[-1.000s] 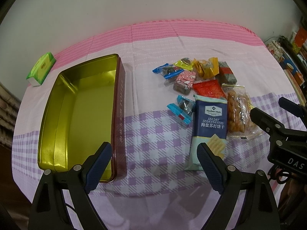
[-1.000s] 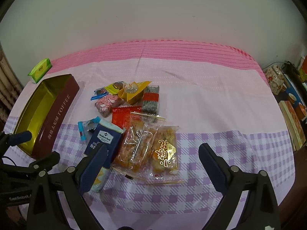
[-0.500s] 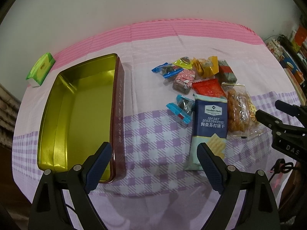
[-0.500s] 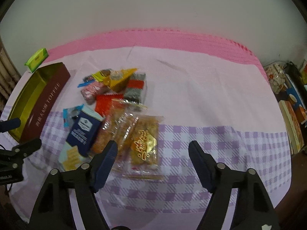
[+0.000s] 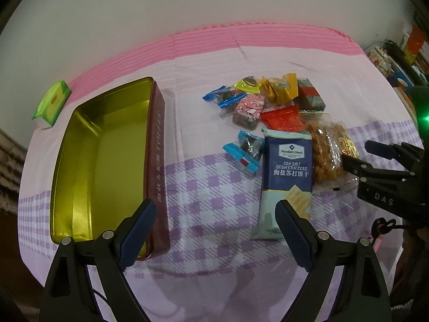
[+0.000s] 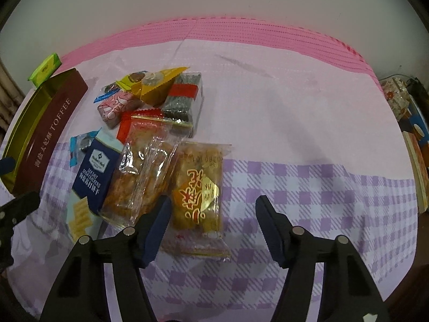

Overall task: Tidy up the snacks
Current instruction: 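Grasp the blue soda crackers pack with left tool while right tool grasps a twist bag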

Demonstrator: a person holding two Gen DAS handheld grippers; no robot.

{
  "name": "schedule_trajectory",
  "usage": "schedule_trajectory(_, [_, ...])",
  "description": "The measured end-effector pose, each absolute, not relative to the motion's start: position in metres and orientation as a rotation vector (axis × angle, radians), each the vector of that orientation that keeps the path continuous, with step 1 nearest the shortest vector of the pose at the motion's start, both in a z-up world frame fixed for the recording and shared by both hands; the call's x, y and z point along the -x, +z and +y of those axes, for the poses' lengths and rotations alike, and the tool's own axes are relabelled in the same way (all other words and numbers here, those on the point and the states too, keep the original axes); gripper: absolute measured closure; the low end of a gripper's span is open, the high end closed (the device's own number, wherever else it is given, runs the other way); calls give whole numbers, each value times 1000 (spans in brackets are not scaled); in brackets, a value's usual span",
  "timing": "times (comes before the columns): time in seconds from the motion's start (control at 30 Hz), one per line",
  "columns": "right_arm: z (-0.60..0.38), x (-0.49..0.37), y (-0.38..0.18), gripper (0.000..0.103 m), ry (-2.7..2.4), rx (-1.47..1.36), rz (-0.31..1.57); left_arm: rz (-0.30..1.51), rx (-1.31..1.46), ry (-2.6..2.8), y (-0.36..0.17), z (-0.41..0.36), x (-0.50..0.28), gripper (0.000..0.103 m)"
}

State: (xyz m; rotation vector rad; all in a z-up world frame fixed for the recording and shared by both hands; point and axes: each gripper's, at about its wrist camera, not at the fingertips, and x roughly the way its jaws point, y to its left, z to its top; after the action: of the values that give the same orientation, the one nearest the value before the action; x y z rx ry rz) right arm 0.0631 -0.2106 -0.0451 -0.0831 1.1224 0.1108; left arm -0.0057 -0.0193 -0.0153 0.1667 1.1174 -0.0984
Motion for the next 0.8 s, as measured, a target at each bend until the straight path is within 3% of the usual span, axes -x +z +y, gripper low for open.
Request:
schedule_trajectory(0.23, [-208, -71, -54, 56, 128, 74, 1142, 1129, -166, -115, -18, -23, 3, 13])
schedule_trajectory(0.3, [-208, -72, -54, 64, 124, 87, 1137, 1138, -164, -125, -20, -25, 1, 13])
schedule_trajectory(0.4, [-213, -73, -53, 68, 121, 70, 1139, 1149, -167, -142, -22, -29, -1, 13])
schedule_trajectory(0.8, [-259, -68, -51, 68, -4, -7, 1189, 1223, -166, -249, -37, -52, -12, 15])
